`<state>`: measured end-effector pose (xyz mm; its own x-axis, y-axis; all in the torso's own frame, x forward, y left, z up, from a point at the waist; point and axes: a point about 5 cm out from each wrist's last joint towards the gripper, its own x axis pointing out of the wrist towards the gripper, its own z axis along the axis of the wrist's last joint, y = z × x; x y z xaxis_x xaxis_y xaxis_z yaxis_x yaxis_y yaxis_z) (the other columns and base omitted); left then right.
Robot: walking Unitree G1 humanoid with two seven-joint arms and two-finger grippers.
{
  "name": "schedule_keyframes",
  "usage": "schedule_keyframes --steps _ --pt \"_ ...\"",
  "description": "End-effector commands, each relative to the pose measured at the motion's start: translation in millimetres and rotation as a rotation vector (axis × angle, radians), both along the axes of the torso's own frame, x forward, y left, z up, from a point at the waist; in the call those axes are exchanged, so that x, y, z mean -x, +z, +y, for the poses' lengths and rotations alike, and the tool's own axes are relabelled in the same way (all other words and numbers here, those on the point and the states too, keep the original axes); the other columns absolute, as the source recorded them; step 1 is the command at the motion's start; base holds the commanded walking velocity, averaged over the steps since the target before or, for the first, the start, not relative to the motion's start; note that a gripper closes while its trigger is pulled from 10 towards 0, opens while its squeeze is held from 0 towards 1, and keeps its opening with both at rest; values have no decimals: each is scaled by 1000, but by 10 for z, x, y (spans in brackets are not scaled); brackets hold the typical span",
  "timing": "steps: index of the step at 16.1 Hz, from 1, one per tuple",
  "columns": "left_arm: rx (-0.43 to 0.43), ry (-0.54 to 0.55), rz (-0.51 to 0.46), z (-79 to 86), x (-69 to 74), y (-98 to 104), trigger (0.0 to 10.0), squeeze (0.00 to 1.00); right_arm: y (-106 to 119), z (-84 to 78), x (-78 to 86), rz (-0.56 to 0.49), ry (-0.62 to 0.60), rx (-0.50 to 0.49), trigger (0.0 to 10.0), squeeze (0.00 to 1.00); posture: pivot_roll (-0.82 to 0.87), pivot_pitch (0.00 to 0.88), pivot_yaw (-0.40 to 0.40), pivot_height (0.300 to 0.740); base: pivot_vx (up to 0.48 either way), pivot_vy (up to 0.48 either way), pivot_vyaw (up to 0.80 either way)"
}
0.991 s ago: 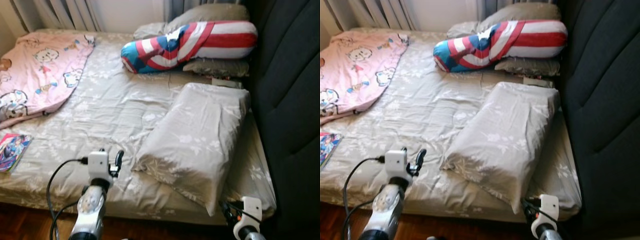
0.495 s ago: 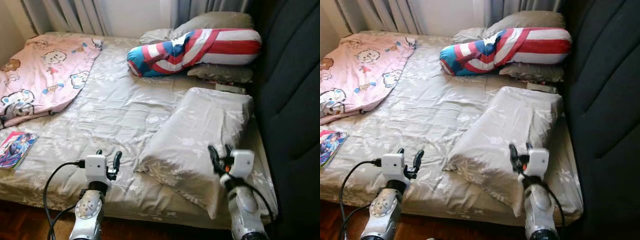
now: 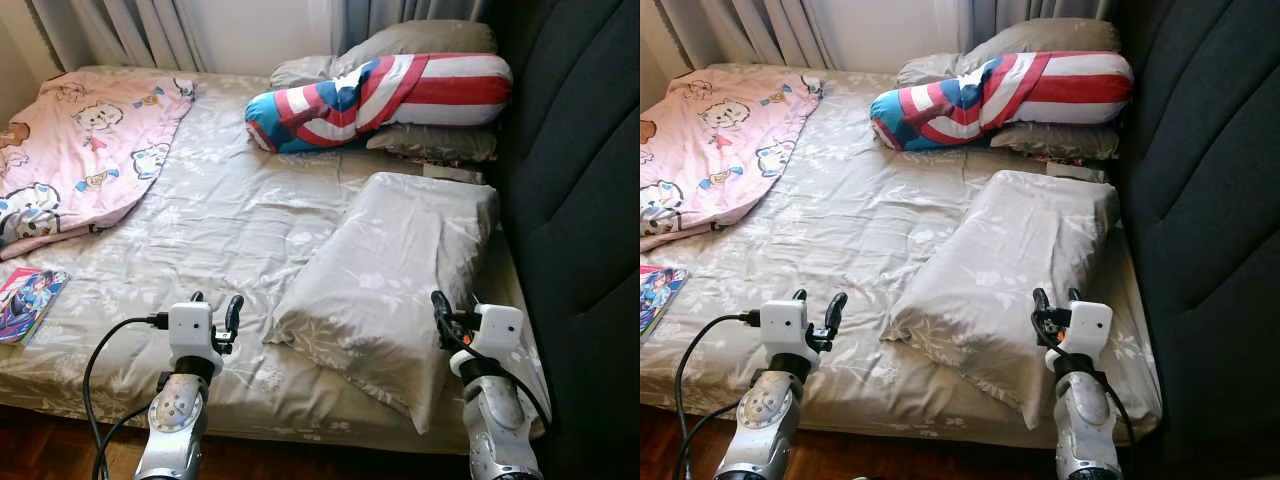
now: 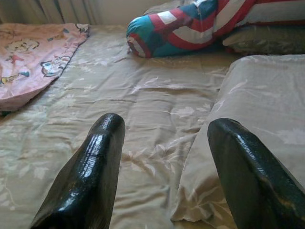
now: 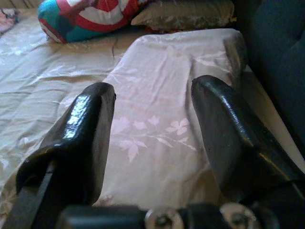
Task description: Clean up the room
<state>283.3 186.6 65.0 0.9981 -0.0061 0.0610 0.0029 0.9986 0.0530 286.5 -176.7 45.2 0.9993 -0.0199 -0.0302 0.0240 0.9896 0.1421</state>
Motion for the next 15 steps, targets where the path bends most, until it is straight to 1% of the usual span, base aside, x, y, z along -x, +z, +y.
schedule_keyframes --steps 1,2,5,6,7,12,15 --pt "4 -2 11 -17 21 -11 10000 0 -18 12 14 29 -4 20 10000 0 -14 137 -20 740 0 0 0" --pt "5 -3 13 -25 21 -9 10000 0 -44 4 12 63 -18 34 10000 0 -11 140 -20 740 0 0 0" --pt "2 -2 14 -12 23 -3 10000 0 -83 -2 24 75 -17 28 10000 0 -10 145 -19 701 0 0 0" --pt "2 -1 14 -7 24 -1 10000 0 -81 2 28 67 -16 24 10000 0 -9 147 -19 696 0 0 0" --pt "1 -1 14 -7 22 3 10000 0 -56 22 25 53 -13 21 10000 0 -8 149 -20 696 0 0 0" --pt "2 -5 11 -27 22 26 10000 0 -40 57 7 65 -19 23 10000 0 -6 149 -22 696 0 0 0" --pt "3 -7 9 -28 21 43 10000 0 -61 71 -2 93 -15 21 10000 0 -5 149 -22 696 0 0 0"
